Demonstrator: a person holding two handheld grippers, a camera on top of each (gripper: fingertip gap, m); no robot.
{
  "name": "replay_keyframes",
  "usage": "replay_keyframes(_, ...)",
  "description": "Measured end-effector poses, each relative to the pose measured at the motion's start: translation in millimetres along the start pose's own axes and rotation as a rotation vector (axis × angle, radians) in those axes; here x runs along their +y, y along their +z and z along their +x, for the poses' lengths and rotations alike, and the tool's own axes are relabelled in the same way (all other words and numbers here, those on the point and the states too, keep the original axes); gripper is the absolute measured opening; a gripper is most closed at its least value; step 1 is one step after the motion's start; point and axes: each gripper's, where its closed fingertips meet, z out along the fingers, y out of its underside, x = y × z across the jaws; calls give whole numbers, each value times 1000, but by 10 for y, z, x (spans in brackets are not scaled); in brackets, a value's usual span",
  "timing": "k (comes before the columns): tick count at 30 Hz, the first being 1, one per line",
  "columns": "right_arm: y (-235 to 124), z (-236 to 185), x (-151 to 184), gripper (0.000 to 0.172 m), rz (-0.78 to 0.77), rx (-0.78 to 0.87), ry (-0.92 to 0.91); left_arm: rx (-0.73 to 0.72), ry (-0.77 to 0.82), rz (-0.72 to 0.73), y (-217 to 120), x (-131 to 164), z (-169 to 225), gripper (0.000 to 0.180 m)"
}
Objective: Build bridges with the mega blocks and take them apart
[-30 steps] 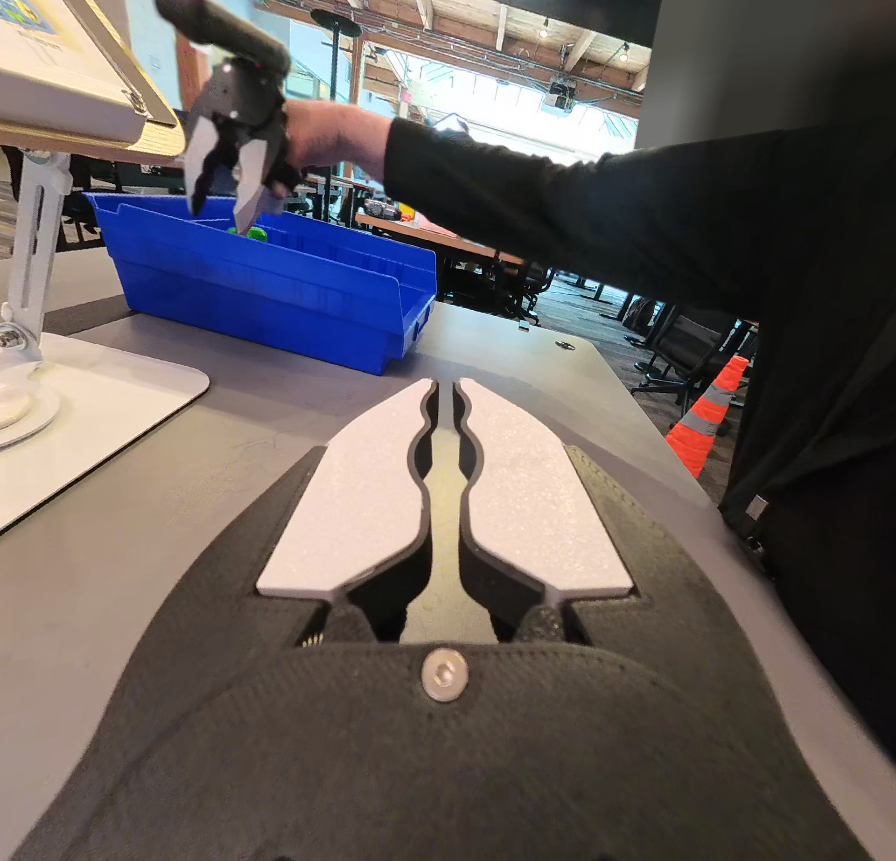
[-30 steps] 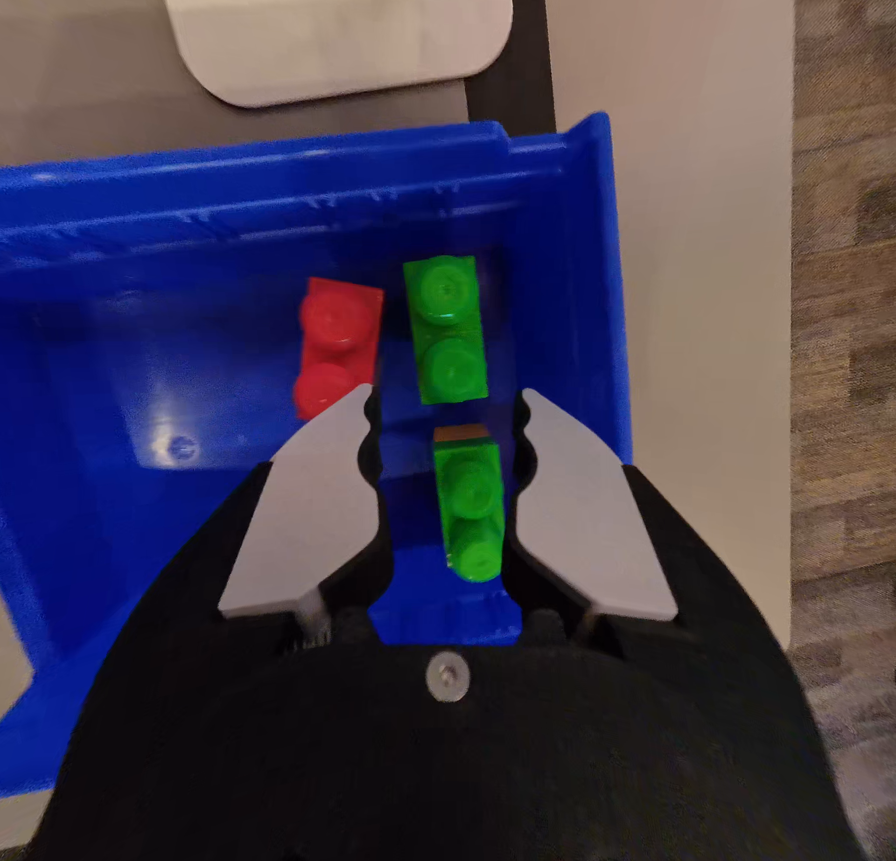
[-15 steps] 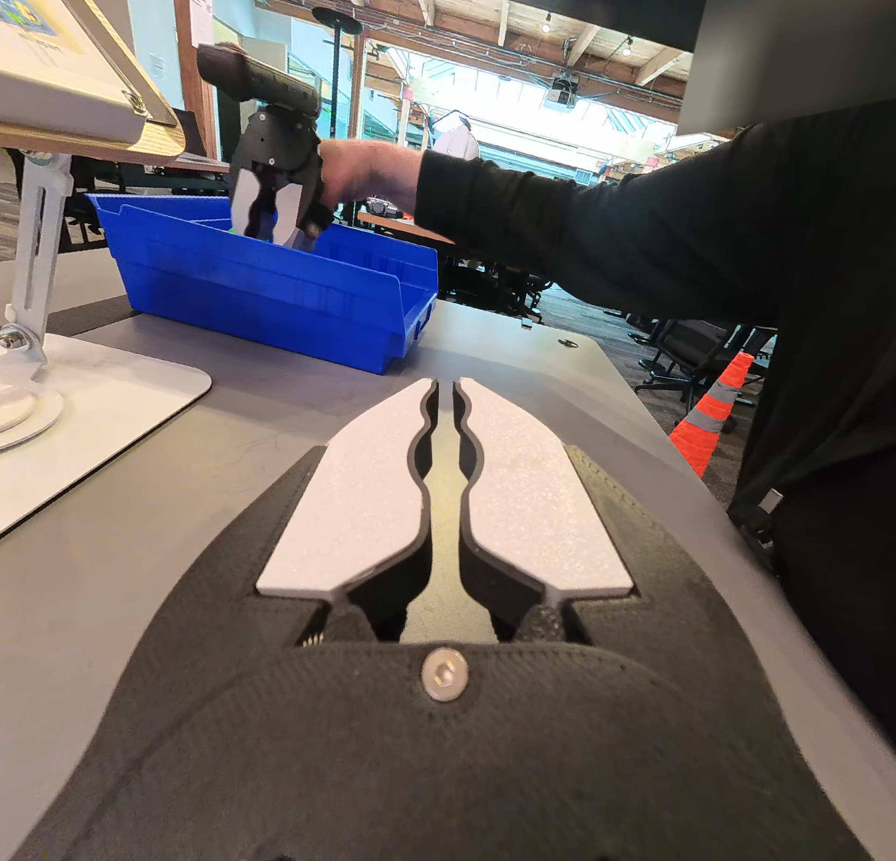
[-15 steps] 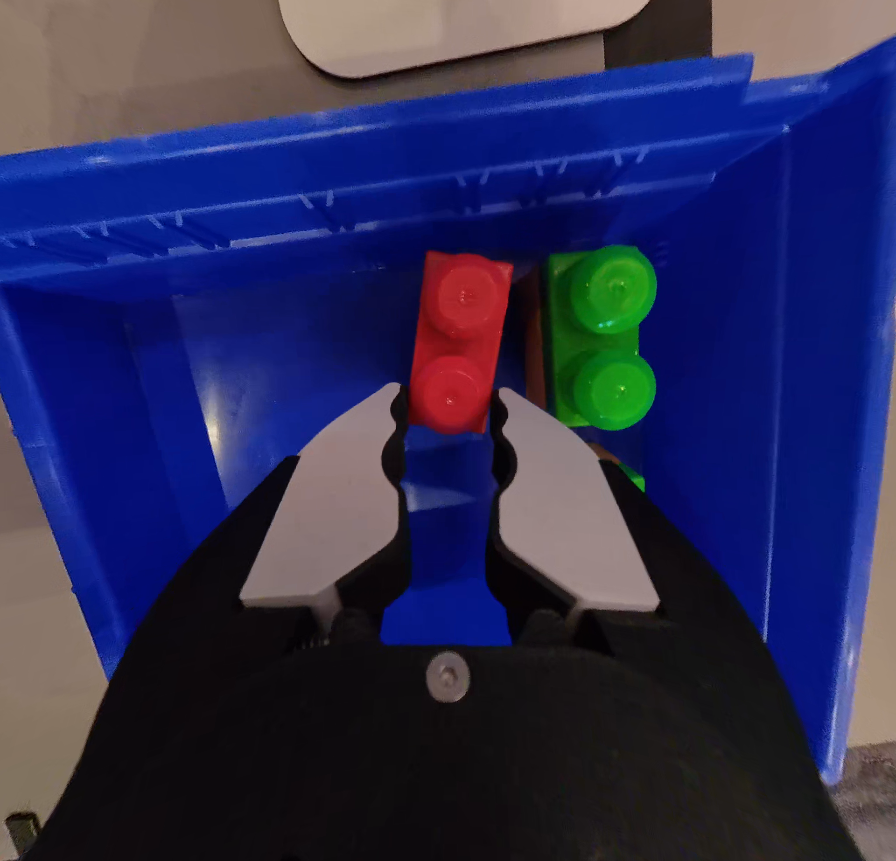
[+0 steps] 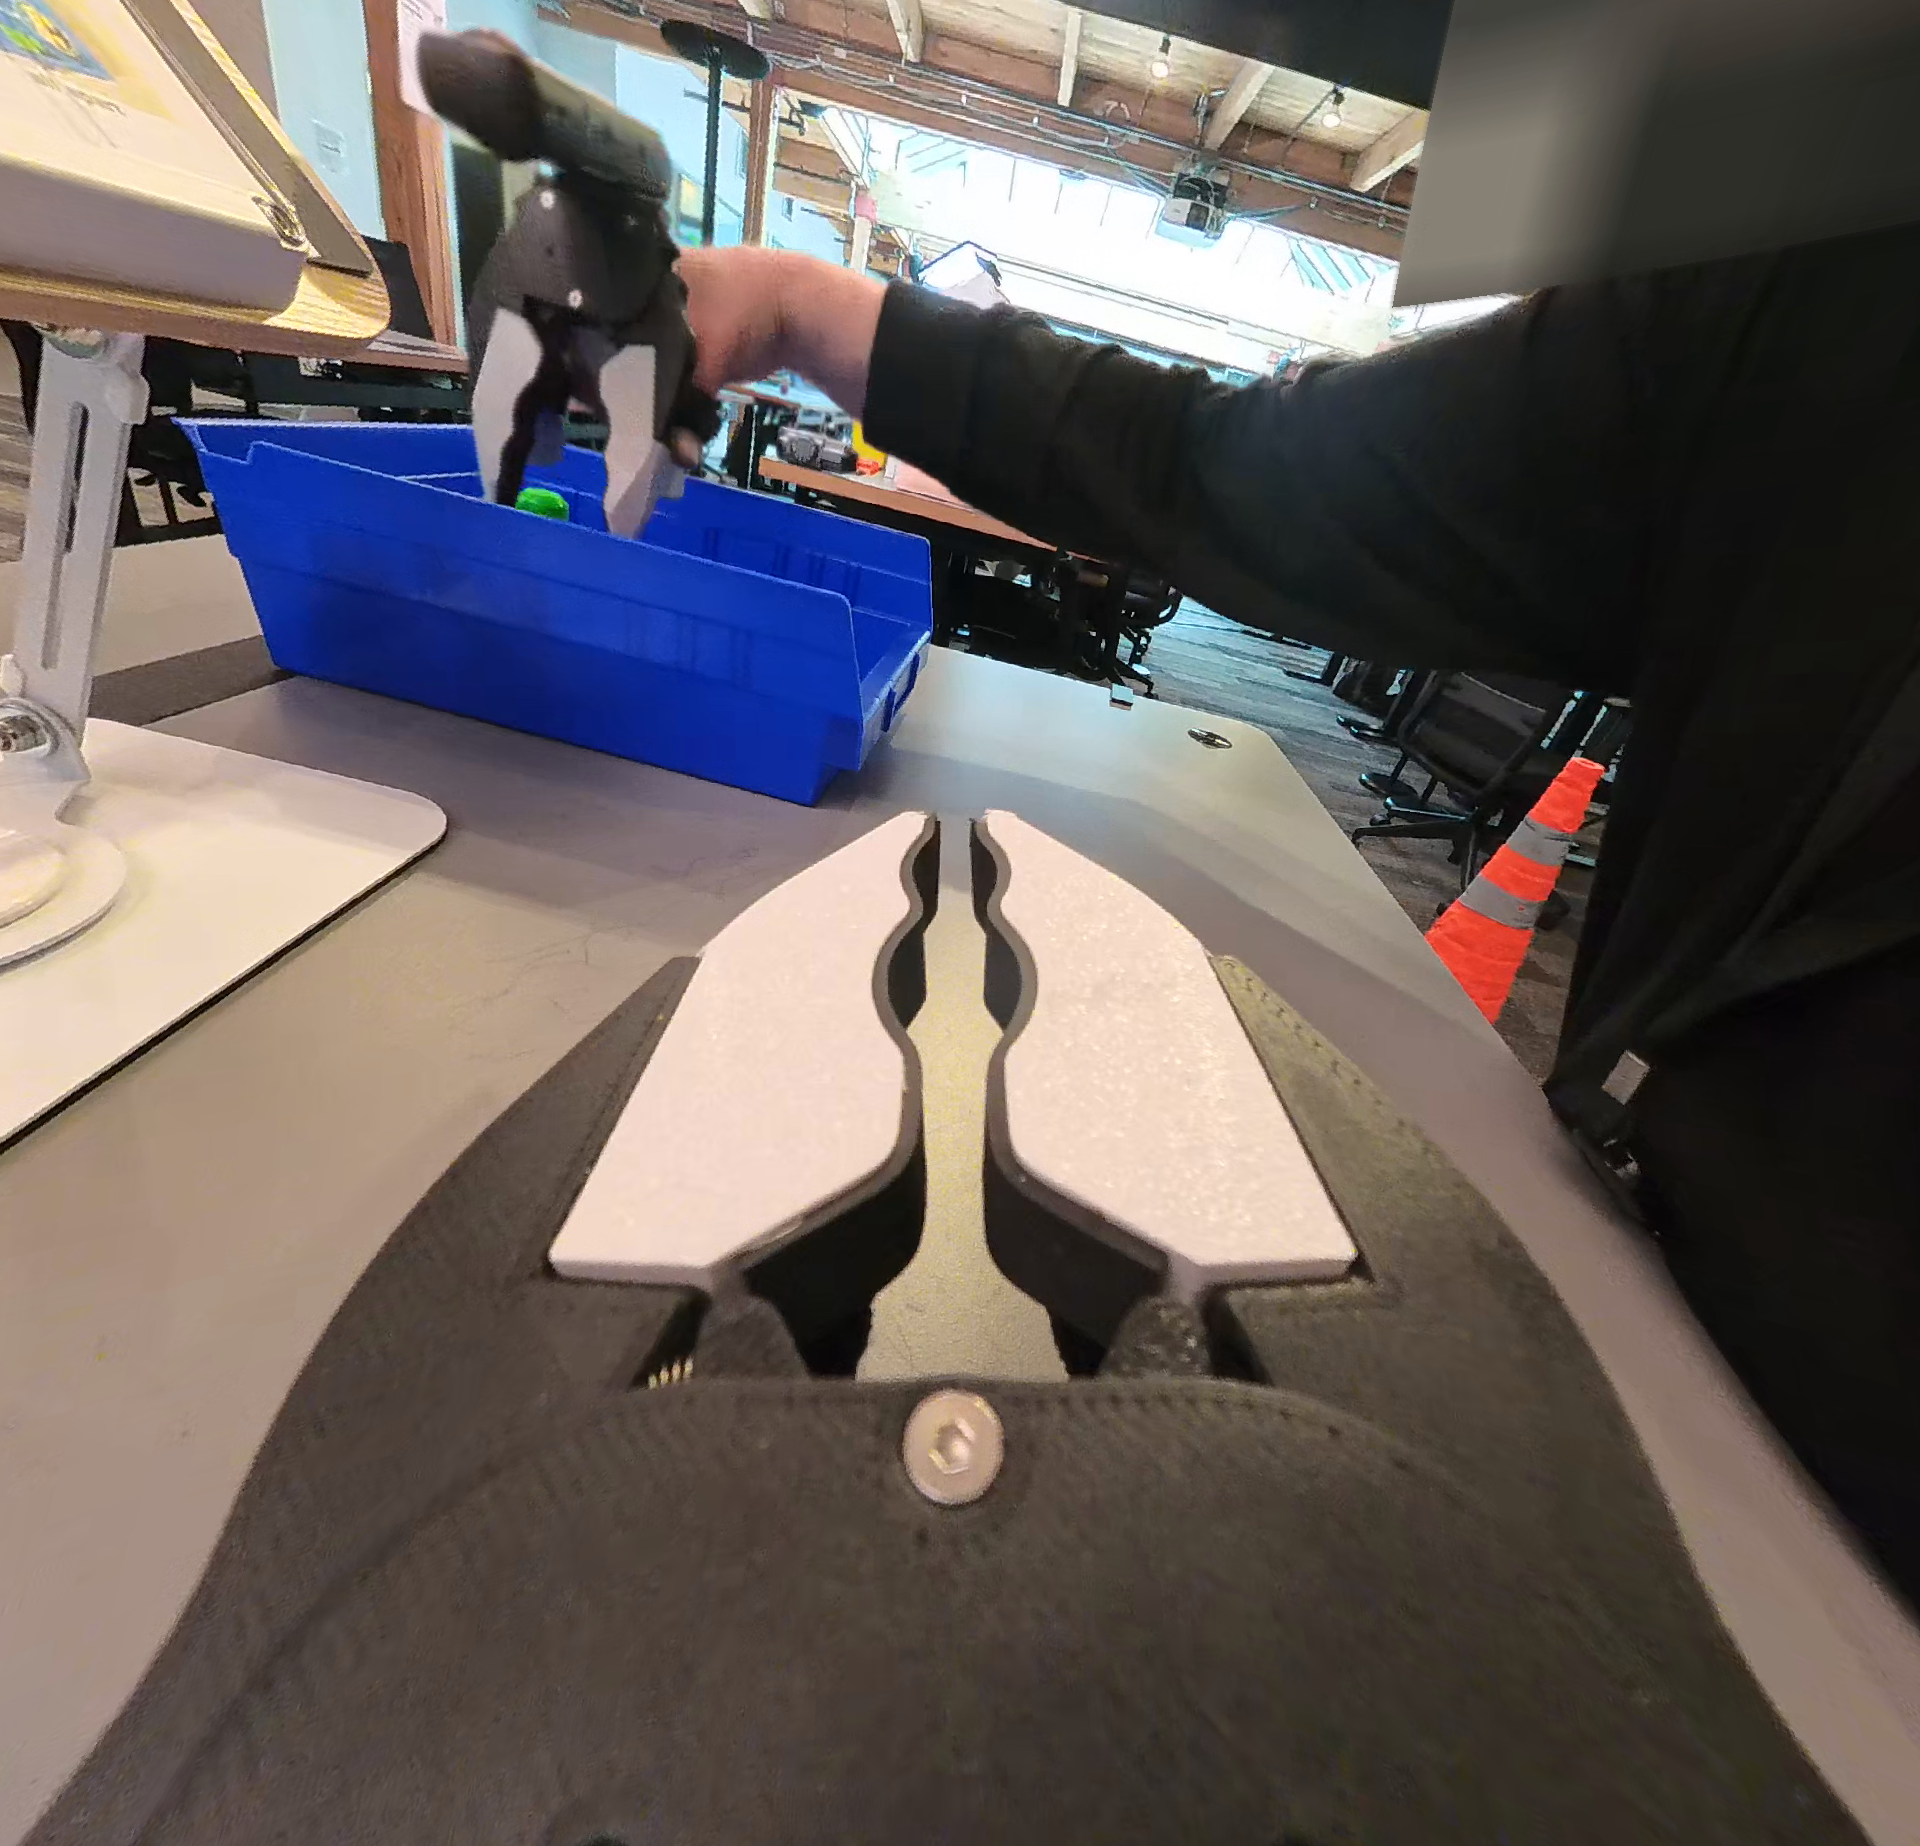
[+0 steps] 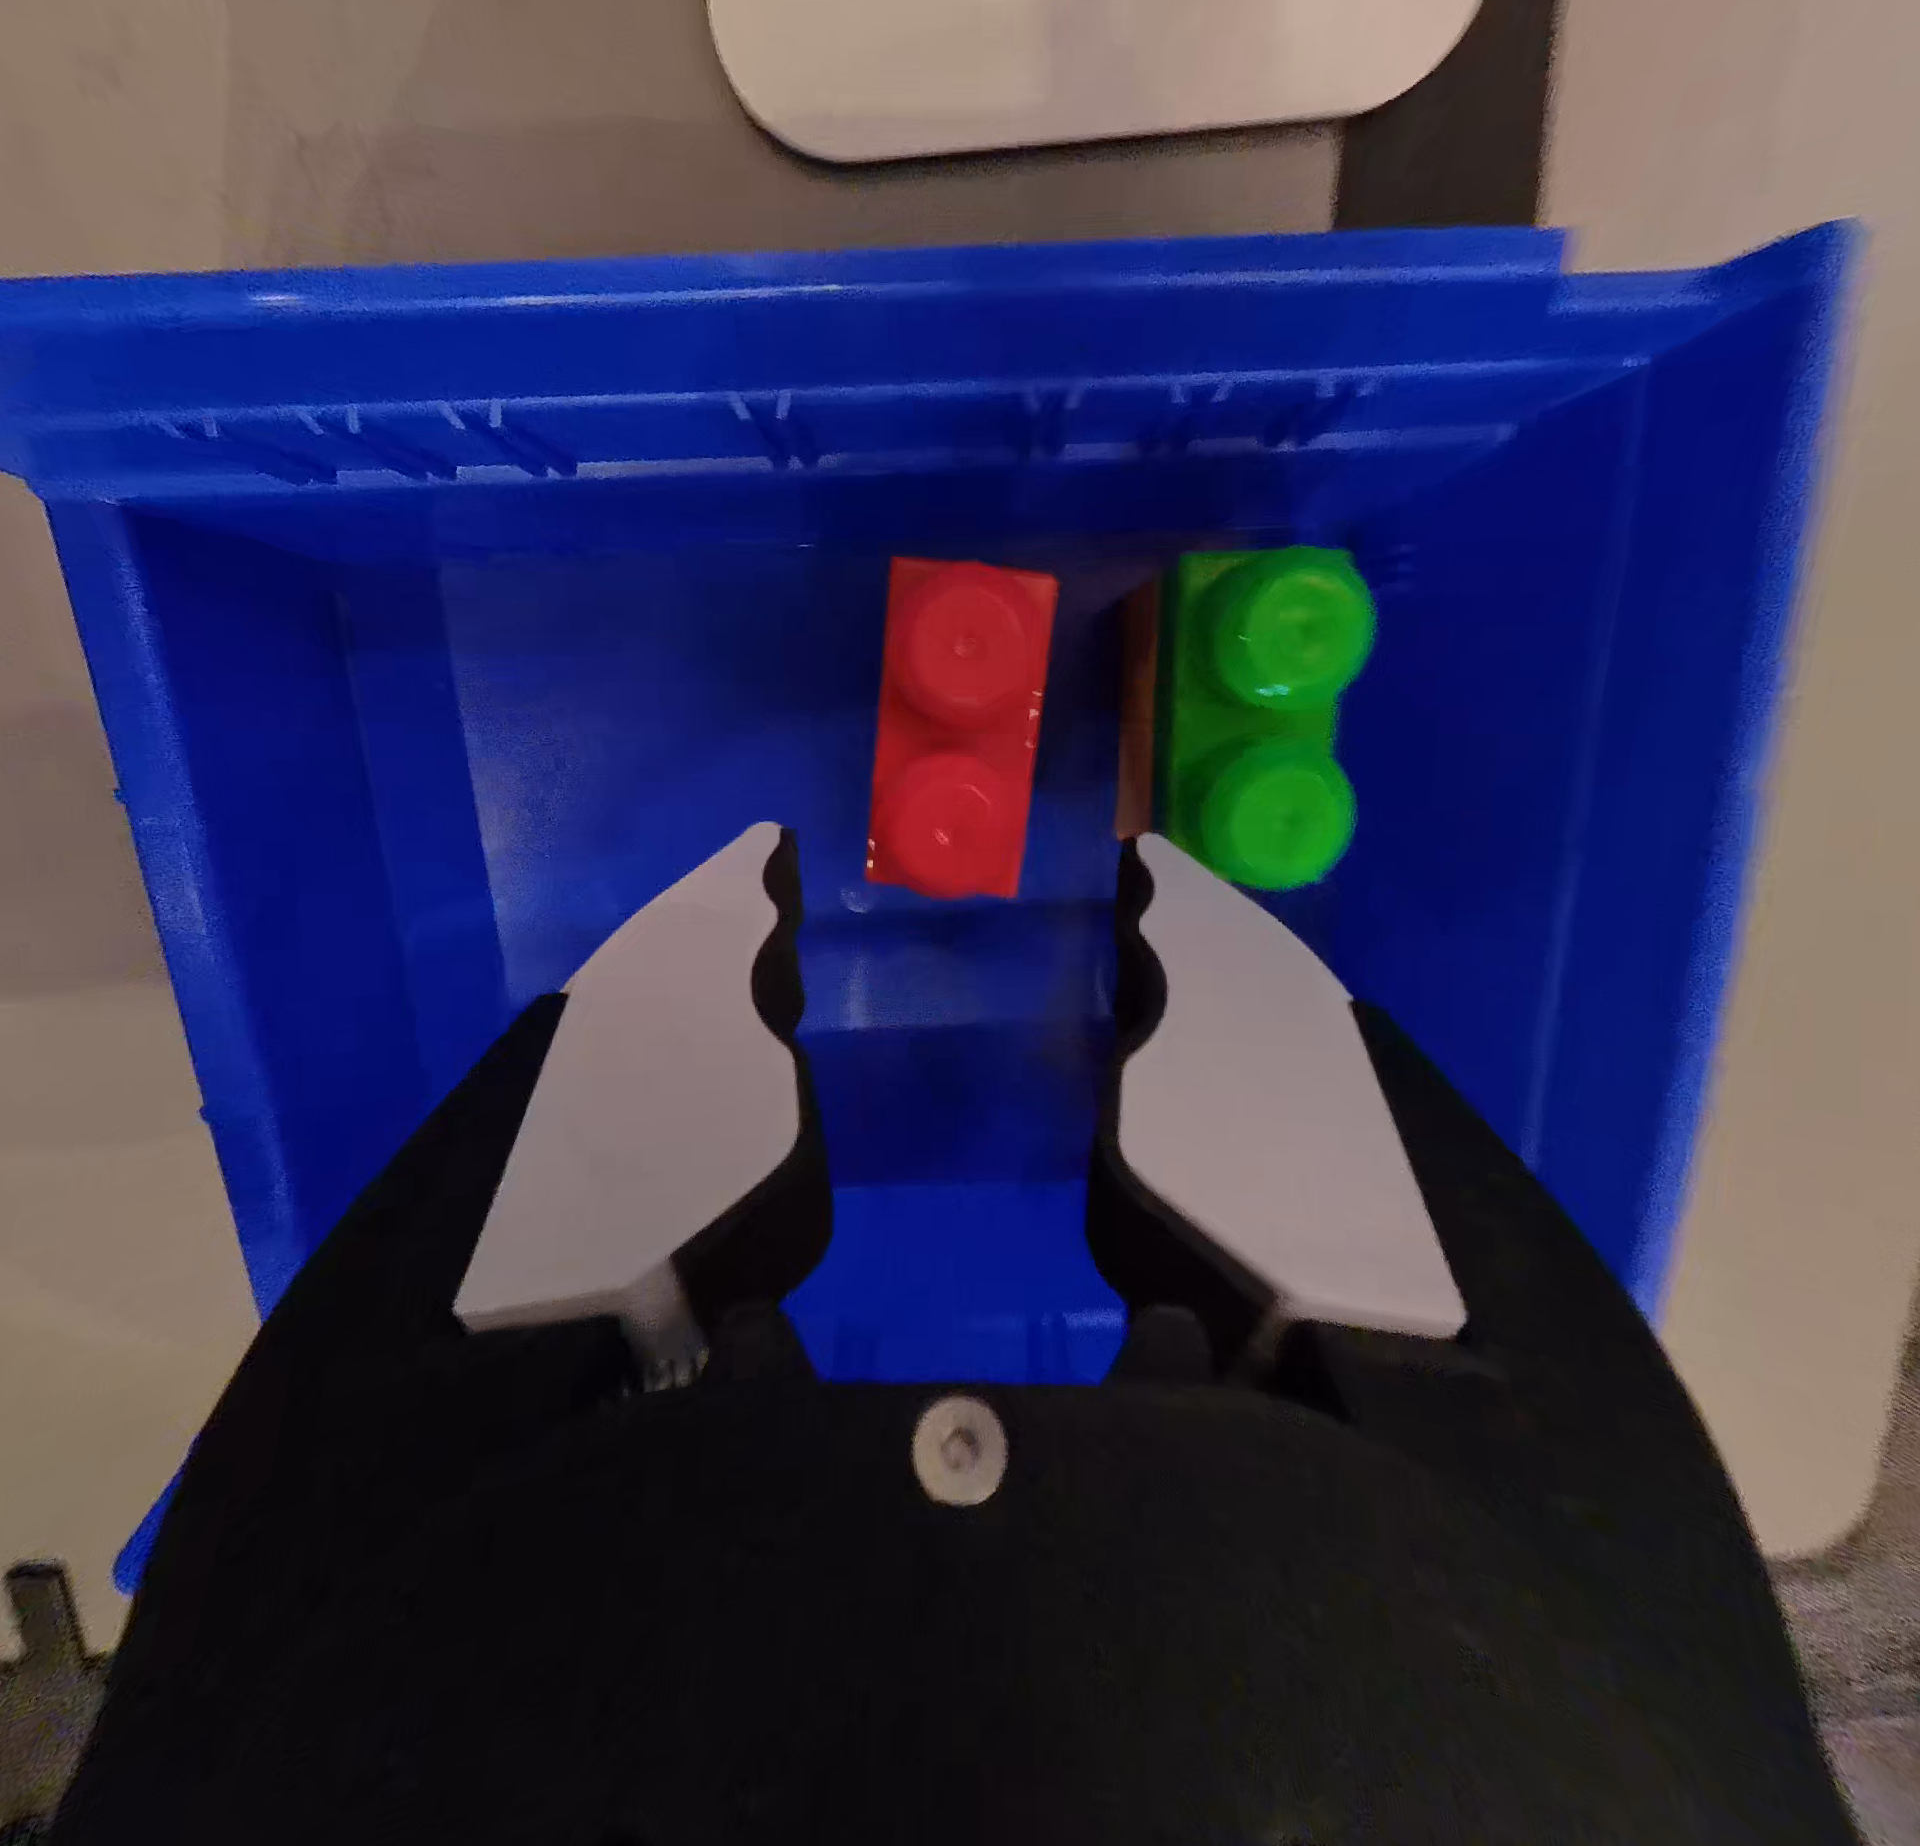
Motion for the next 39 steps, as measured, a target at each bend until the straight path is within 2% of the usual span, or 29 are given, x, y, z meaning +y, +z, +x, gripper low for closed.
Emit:
replay_keyframes(3,-293,187,109,50,55,107,44,3,0,-1,2,1,2,5)
replay_keyframes(5,-400,342,291,46,34,170,87,4,-2,-2,4,3,2,5)
replay_keyframes(8,-352,490,574,46,-61,204,132,3,-2,-2,8,3,1,5)
replay_keyframes(11,-239,564,719,41,-109,190,156,1,1,-1,6,1,1,5)
replay_keyframes(16,-191,576,661,19,-94,149,140,1,-2,-2,10,2,-8,5)
replay_keyframes(19,-175,613,665,28,-108,177,122,4,-2,0,7,-1,-6,5)
replay_keyframes(22,-156,609,658,30,-95,167,119,5,-2,0,7,-1,-6,5)
replay_keyframes(29,-92,575,624,18,-104,115,81,4,0,0,6,-3,-10,5)
replay_keyframes(39,-72,489,604,18,-130,83,-10,4,-3,1,5,-7,-22,5)
